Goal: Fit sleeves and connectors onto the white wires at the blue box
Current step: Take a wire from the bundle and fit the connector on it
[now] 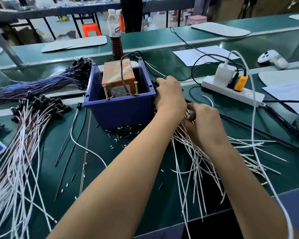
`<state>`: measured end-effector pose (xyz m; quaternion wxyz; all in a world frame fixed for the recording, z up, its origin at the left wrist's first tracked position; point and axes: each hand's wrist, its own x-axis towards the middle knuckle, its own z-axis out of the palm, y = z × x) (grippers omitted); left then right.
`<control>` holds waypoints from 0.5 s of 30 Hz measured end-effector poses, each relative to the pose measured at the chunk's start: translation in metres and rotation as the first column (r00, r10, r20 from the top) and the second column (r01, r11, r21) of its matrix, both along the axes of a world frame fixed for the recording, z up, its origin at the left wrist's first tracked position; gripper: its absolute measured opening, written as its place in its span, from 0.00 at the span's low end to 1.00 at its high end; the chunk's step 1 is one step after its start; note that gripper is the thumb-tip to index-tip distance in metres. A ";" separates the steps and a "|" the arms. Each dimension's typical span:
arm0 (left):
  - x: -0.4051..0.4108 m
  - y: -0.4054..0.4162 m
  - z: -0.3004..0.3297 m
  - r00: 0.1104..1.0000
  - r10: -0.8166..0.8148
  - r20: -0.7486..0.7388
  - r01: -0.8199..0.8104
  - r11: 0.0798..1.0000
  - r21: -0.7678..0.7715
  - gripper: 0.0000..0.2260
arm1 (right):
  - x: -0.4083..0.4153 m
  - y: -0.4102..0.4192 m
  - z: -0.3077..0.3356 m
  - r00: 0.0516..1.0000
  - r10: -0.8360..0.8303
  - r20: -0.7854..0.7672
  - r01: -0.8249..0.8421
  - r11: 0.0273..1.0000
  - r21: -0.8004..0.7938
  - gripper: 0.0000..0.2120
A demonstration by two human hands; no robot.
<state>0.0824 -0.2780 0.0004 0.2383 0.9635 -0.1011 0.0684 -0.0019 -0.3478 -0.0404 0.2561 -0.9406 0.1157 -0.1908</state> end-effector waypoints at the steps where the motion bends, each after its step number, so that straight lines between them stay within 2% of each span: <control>1: -0.003 0.001 0.000 0.999 -0.025 -0.022 0.026 0.999 0.045 0.21 | 0.000 -0.001 0.001 1.000 -0.029 -0.006 0.029 0.999 -0.023 0.14; 3: -0.008 0.002 -0.001 0.998 -0.047 -0.029 0.050 0.992 0.115 0.21 | 0.000 -0.003 0.004 0.991 -0.094 -0.095 0.084 0.991 -0.107 0.17; 6: -0.012 0.004 -0.002 0.996 -0.083 -0.017 0.084 0.954 0.289 0.19 | 0.002 0.001 0.007 0.943 -0.079 -0.324 -0.004 0.969 -0.248 0.22; 8: -0.010 0.006 -0.004 0.989 -0.135 -0.064 0.150 0.905 0.397 0.16 | 0.001 0.007 0.010 0.904 -0.044 -0.424 -0.049 0.977 -0.206 0.30; 10: -0.006 0.009 -0.005 0.974 -0.169 -0.147 0.219 0.863 0.455 0.12 | -0.003 0.014 0.014 0.898 -0.022 -0.438 -0.018 0.996 -0.088 0.44; 11: -0.004 0.010 -0.006 0.968 -0.175 -0.183 0.241 0.852 0.464 0.11 | -0.003 0.017 0.014 0.903 -0.023 -0.430 -0.001 0.998 -0.056 0.48; 13: -0.001 0.012 -0.006 0.960 -0.170 -0.221 0.254 0.861 0.441 0.12 | 0.001 0.018 0.011 0.903 -0.056 -0.427 0.015 0.995 -0.098 0.45; 15: 0.000 0.010 -0.005 0.963 -0.162 -0.216 0.233 0.903 0.362 0.13 | 0.008 0.013 0.007 0.917 -0.075 -0.391 0.028 0.992 -0.126 0.35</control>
